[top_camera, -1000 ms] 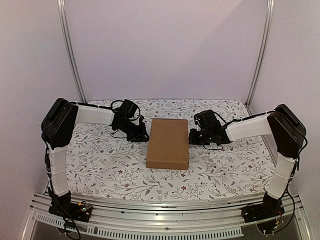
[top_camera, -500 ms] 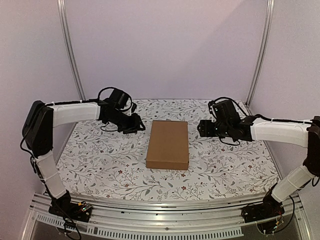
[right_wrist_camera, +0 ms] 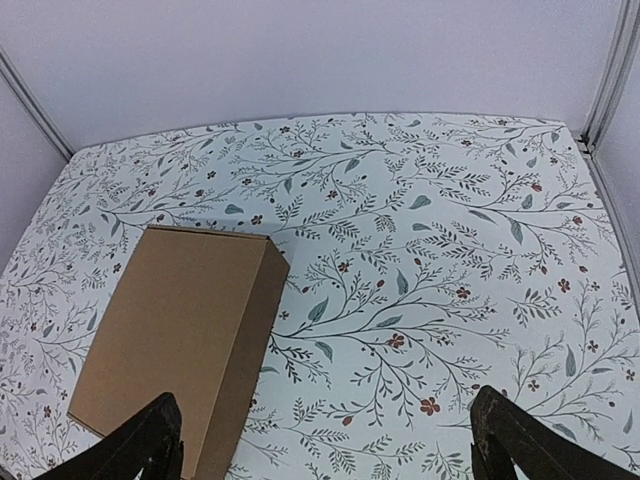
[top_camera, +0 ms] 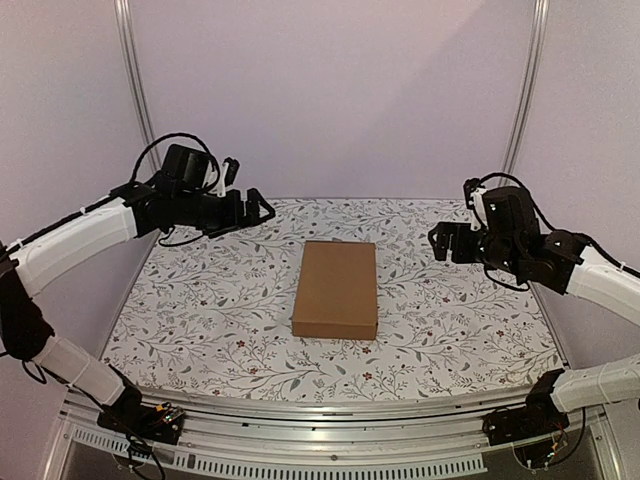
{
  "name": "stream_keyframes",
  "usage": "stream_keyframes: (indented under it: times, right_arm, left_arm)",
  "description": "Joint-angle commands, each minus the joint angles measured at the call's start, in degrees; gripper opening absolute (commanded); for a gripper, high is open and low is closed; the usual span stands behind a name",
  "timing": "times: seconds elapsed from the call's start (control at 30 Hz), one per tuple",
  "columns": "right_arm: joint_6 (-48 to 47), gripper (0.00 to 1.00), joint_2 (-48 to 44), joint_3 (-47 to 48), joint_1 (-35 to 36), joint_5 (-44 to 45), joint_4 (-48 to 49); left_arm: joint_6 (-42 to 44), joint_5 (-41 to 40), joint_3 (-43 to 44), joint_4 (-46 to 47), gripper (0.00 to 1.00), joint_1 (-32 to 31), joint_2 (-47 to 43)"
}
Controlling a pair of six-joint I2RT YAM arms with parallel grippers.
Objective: Fold the paper box
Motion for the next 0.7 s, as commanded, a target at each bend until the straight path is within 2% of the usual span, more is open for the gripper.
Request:
stream_keyframes:
  times: [0.0,0.23,0.43,0.53,0.67]
  right_arm:
    - [1.72,0.99,-4.51,0.78,-0.21,4.37,-7.69]
    - [4.88,0.99,-9.97,3.49,-0.23,9.97,-16.36]
    - [8.77,0.99,-12.78,6.52,-0.25,13.64,-24.65]
    - [9.02,0.99,-14.66,8.87,-0.25,9.87,-27.5]
    - [2.46,0.99,-17.26,8.35,-0.25,4.32,-27.01]
  left_arm:
    - [1.08,-1.89,-1.53,-2.76,0.99,-0.46,-6.46]
    - [4.4,-4.06,-1.58,-7.55,0.99,-0.37,-15.28]
    - [9.26,-9.02,-3.54,-9.93,1.0,-0.37,-22.82]
    - [11.8,-11.23,-6.49,-8.59,1.0,-0.38,-27.14]
    - [14.6,-11.46,-13.0,-4.48,1.0,-0.37,-32.67]
